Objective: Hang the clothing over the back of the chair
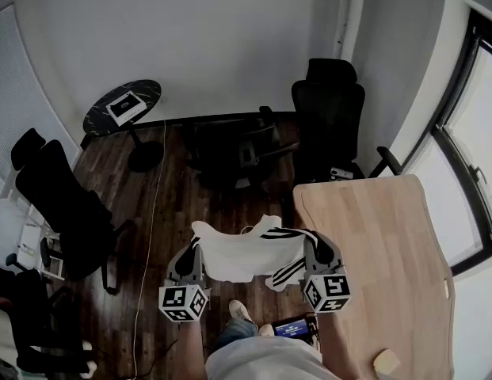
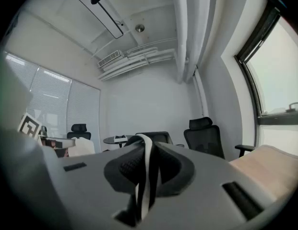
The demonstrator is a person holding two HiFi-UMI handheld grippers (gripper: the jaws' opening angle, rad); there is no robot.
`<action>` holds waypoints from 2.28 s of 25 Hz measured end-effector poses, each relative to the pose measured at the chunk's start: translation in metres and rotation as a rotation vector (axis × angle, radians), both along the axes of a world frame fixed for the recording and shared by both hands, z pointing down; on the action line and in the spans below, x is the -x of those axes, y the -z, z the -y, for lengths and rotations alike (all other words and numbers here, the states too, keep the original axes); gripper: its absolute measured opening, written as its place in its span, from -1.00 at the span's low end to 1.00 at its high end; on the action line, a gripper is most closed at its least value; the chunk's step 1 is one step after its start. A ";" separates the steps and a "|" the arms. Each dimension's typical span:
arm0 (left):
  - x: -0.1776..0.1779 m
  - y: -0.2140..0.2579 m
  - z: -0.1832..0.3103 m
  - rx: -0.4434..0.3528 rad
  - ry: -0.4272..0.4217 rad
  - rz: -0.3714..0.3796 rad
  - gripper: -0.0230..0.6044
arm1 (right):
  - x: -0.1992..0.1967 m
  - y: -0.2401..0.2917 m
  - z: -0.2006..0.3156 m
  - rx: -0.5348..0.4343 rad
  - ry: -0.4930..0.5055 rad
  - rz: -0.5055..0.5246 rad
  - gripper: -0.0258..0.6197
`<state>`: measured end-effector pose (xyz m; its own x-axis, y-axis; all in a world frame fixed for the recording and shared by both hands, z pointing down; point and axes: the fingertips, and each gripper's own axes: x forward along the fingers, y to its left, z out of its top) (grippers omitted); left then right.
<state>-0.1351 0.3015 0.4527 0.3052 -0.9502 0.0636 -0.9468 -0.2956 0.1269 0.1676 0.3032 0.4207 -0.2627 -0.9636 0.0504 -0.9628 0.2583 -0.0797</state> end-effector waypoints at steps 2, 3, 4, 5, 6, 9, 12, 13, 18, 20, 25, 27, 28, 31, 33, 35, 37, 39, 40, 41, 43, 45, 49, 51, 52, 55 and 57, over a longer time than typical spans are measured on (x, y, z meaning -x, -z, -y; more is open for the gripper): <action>0.003 0.000 -0.004 0.006 0.009 -0.006 -0.80 | 0.002 0.001 -0.004 -0.001 0.006 0.004 -0.83; 0.004 0.000 -0.006 0.008 0.012 -0.009 -0.80 | 0.002 0.001 -0.006 -0.002 0.008 0.006 -0.83; 0.005 0.001 -0.007 0.010 0.012 -0.011 -0.80 | 0.002 0.002 -0.007 -0.005 0.009 0.007 -0.83; 0.005 0.001 -0.008 0.010 0.012 -0.012 -0.80 | 0.003 0.003 -0.008 -0.008 0.009 0.007 -0.83; 0.005 0.003 -0.008 0.009 0.013 -0.012 -0.80 | 0.003 0.006 -0.008 -0.012 0.012 0.007 -0.83; 0.006 0.010 -0.009 -0.004 0.018 -0.014 -0.80 | 0.005 0.014 -0.006 -0.028 0.024 0.010 -0.83; 0.005 0.017 -0.006 -0.017 0.014 -0.004 -0.81 | 0.006 0.021 -0.003 -0.043 0.043 0.050 -0.83; 0.003 0.018 -0.005 -0.016 0.011 0.001 -0.81 | 0.006 0.023 -0.001 -0.044 0.048 0.063 -0.83; -0.002 0.025 -0.001 -0.014 0.005 0.011 -0.80 | 0.002 0.030 0.008 -0.044 0.056 0.061 -0.83; -0.005 0.029 0.004 -0.023 0.003 -0.009 -0.80 | -0.001 0.034 0.013 -0.054 0.059 0.065 -0.83; -0.003 0.029 0.028 -0.031 0.007 -0.051 -0.80 | 0.000 0.037 0.036 -0.062 0.075 0.067 -0.83; -0.005 0.027 0.044 -0.028 0.001 -0.059 -0.80 | -0.002 0.034 0.049 -0.058 0.077 0.063 -0.83; -0.006 0.025 0.053 -0.026 -0.001 -0.060 -0.80 | -0.002 0.032 0.057 -0.054 0.077 0.059 -0.83; -0.004 0.020 0.084 -0.023 -0.001 -0.066 -0.81 | -0.001 0.027 0.085 -0.040 0.080 0.051 -0.83; -0.002 0.017 0.109 -0.022 -0.008 -0.071 -0.80 | 0.002 0.025 0.109 -0.032 0.084 0.053 -0.83; 0.001 0.014 0.136 -0.021 -0.021 -0.073 -0.80 | 0.004 0.021 0.137 -0.021 0.081 0.057 -0.83; 0.006 0.011 0.164 -0.015 -0.027 -0.074 -0.80 | 0.008 0.018 0.167 -0.007 0.077 0.059 -0.83; 0.011 0.011 0.192 -0.010 -0.032 -0.077 -0.80 | 0.014 0.018 0.197 0.003 0.077 0.060 -0.83; 0.013 0.012 0.206 -0.011 -0.038 -0.077 -0.80 | 0.016 0.019 0.212 0.005 0.075 0.062 -0.83; 0.015 0.013 0.221 -0.015 -0.044 -0.076 -0.80 | 0.017 0.019 0.227 0.006 0.070 0.067 -0.83; 0.016 0.015 0.250 -0.025 -0.058 -0.073 -0.80 | 0.019 0.019 0.258 0.007 0.061 0.071 -0.83; 0.018 0.014 0.277 -0.032 -0.072 -0.074 -0.80 | 0.023 0.017 0.284 0.007 0.055 0.069 -0.83; 0.025 0.015 0.319 -0.058 -0.100 -0.079 -0.80 | 0.031 0.019 0.324 -0.019 0.052 0.065 -0.83; 0.028 0.014 0.335 -0.054 -0.103 -0.090 -0.80 | 0.031 0.019 0.337 -0.017 0.039 0.060 -0.83; 0.030 0.012 0.339 -0.048 -0.103 -0.097 -0.80 | 0.031 0.019 0.340 -0.011 0.034 0.057 -0.83; 0.028 0.011 0.351 -0.047 -0.107 -0.109 -0.80 | 0.029 0.020 0.346 -0.006 0.030 0.045 -0.83; 0.024 0.012 0.358 -0.050 -0.113 -0.113 -0.80 | 0.026 0.022 0.352 -0.007 0.027 0.042 -0.83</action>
<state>-0.1587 -0.0570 0.4412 0.4131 -0.9104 -0.0233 -0.8877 -0.4082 0.2128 0.1419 -0.0491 0.3991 -0.2901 -0.9564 0.0325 -0.9513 0.2846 -0.1182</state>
